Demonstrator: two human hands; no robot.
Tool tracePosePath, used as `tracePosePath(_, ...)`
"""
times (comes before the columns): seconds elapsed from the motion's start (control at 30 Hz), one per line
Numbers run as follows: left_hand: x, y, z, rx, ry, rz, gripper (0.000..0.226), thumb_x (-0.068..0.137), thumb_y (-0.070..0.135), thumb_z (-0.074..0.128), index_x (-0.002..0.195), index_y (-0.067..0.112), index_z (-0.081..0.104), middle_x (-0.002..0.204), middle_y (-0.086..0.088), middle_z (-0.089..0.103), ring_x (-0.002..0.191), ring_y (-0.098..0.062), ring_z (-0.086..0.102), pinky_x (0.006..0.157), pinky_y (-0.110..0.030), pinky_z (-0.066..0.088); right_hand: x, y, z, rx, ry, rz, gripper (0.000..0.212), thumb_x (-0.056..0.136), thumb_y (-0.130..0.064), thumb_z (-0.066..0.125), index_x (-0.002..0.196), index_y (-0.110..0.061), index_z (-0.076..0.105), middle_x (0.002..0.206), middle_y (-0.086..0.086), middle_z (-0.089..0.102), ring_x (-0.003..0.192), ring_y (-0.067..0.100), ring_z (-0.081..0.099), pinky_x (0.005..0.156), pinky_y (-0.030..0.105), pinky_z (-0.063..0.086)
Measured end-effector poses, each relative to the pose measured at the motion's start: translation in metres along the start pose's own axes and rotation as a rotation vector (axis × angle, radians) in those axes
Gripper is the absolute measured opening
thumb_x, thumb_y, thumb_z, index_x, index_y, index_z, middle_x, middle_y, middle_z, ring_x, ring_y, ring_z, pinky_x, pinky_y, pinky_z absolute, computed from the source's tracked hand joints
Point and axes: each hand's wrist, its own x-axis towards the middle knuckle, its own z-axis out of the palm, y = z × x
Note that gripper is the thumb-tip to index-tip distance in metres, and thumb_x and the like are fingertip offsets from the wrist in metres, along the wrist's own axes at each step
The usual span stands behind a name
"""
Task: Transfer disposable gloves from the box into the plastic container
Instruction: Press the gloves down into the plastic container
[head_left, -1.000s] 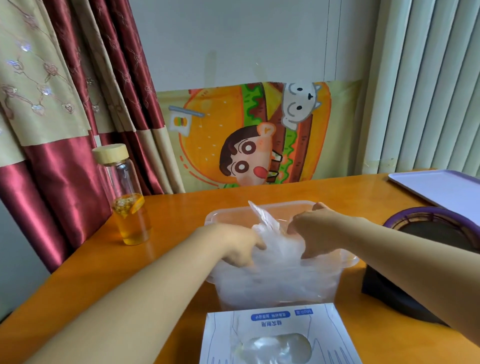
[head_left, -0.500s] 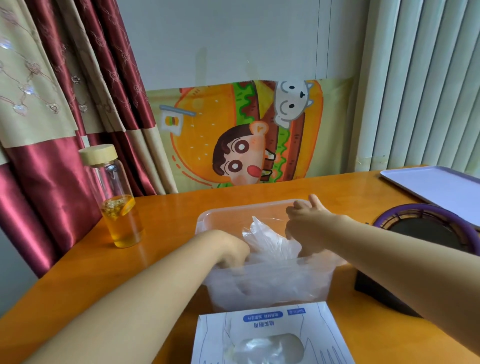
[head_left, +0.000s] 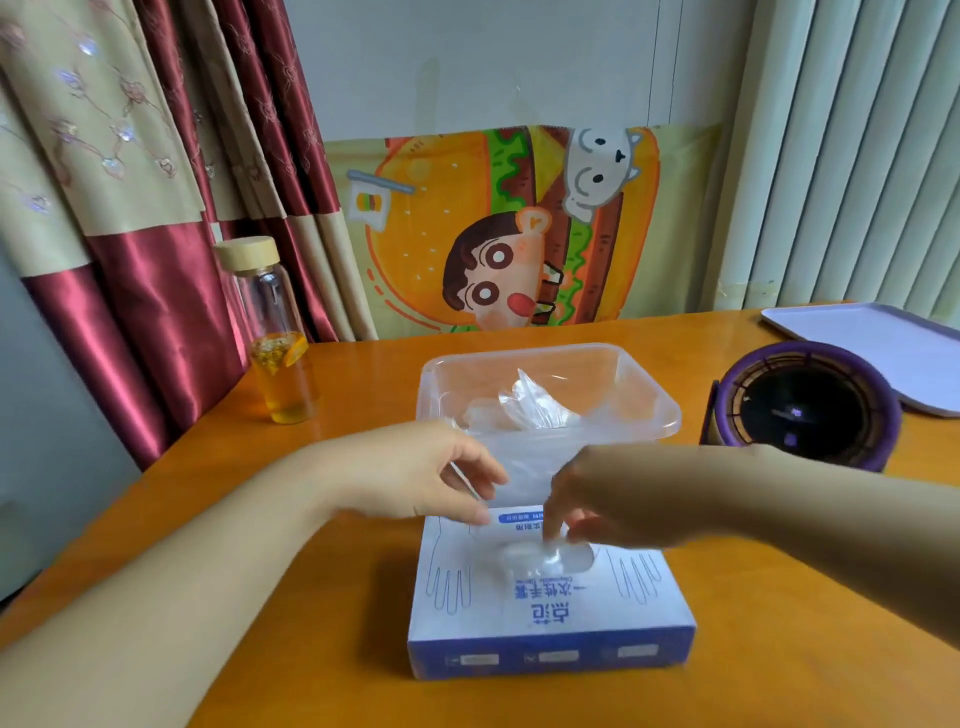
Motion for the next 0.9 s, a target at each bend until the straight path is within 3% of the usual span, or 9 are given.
tracePosePath(0.07, 0.001, -0.004, 0.018, 0.179, -0.097, -0.030, 0.067, 0.082, 0.043, 0.071, 0.142, 0.034, 0.041, 0.144, 0.016, 0.044, 0.127, -0.002, 0.044, 0.103, -0.016, 0.034, 0.006, -0.002, 0.017, -0.036, -0.056, -0.005, 0.038, 0.098, -0.025, 0.051, 0.134, -0.035, 0.050, 0.125, -0.004, 0.054, 0.110, 0.018, 0.054, 0.086, 0.026, 0.042)
tracePosePath(0.13, 0.001, -0.006, 0.031, 0.266, -0.161, -0.044, 0.084, 0.080, 0.048, 0.071, 0.149, 0.034, 0.025, 0.154, 0.015, 0.026, 0.138, -0.006, 0.029, 0.103, -0.015, 0.022, 0.011, -0.002, 0.025, -0.076, -0.037, -0.027, 0.045, 0.096, -0.026, 0.054, 0.138, -0.037, 0.045, 0.123, -0.001, 0.050, 0.106, 0.020, 0.054, 0.079, 0.024, 0.040)
tracePosePath(0.27, 0.003, -0.005, 0.039, 0.283, -0.228, -0.067, 0.090, 0.080, 0.048, 0.071, 0.152, 0.034, 0.017, 0.158, 0.011, 0.010, 0.142, -0.013, 0.021, 0.110, -0.022, 0.021, 0.016, 0.001, 0.033, -0.090, 0.027, -0.056, 0.043, 0.094, -0.027, 0.058, 0.135, -0.036, 0.050, 0.114, 0.000, 0.050, 0.096, 0.019, 0.055, 0.071, 0.025, 0.041)
tracePosePath(0.43, 0.003, 0.001, 0.038, 0.306, -0.253, -0.109, 0.092, 0.080, 0.048, 0.071, 0.152, 0.033, 0.017, 0.158, 0.011, 0.006, 0.142, -0.017, 0.024, 0.113, -0.030, 0.028, 0.021, -0.005, 0.046, 0.002, 0.170, -0.092, 0.019, 0.095, -0.023, 0.054, 0.106, -0.021, 0.070, 0.101, -0.001, 0.058, 0.089, 0.018, 0.058, 0.065, 0.024, 0.040)
tracePosePath(0.53, 0.004, 0.000, 0.039, 0.320, -0.271, -0.131, 0.091, 0.081, 0.048, 0.070, 0.152, 0.033, 0.016, 0.158, 0.009, 0.006, 0.141, -0.021, 0.026, 0.112, -0.032, 0.030, 0.018, -0.007, 0.042, 0.014, 0.188, -0.087, 0.016, 0.095, -0.024, 0.054, 0.101, -0.021, 0.069, 0.095, -0.008, 0.053, 0.080, 0.012, 0.053, 0.060, 0.011, 0.031)
tracePosePath(0.6, 0.006, 0.001, 0.038, 0.329, -0.282, -0.136, 0.091, 0.080, 0.048, 0.071, 0.151, 0.033, 0.017, 0.157, 0.009, 0.009, 0.139, -0.022, 0.029, 0.110, -0.033, 0.034, 0.013, -0.009, 0.033, 0.007, 0.198, -0.085, 0.016, 0.096, -0.024, 0.054, 0.103, -0.020, 0.068, 0.095, -0.009, 0.052, 0.077, 0.008, 0.048, 0.059, 0.009, 0.029)
tracePosePath(0.73, 0.010, 0.006, 0.039, 0.355, -0.289, -0.146, 0.094, 0.079, 0.048, 0.073, 0.152, 0.032, 0.015, 0.154, 0.007, 0.018, 0.136, -0.023, 0.035, 0.102, -0.032, 0.042, 0.004, -0.023, 0.022, -0.118, 0.157, -0.138, 0.015, 0.097, -0.021, 0.052, 0.107, -0.018, 0.063, 0.101, -0.003, 0.056, 0.085, 0.016, 0.056, 0.068, 0.020, 0.038)
tracePosePath(0.9, 0.009, 0.004, 0.040, 0.366, -0.270, -0.107, 0.096, 0.078, 0.050, 0.073, 0.152, 0.033, 0.014, 0.155, 0.006, 0.016, 0.140, -0.023, 0.028, 0.108, -0.033, 0.035, 0.008, -0.011, 0.011, -0.139, 0.174, -0.030, 0.018, 0.100, -0.027, 0.044, 0.110, -0.021, 0.058, 0.105, -0.007, 0.051, 0.087, 0.016, 0.057, 0.076, 0.031, 0.050)
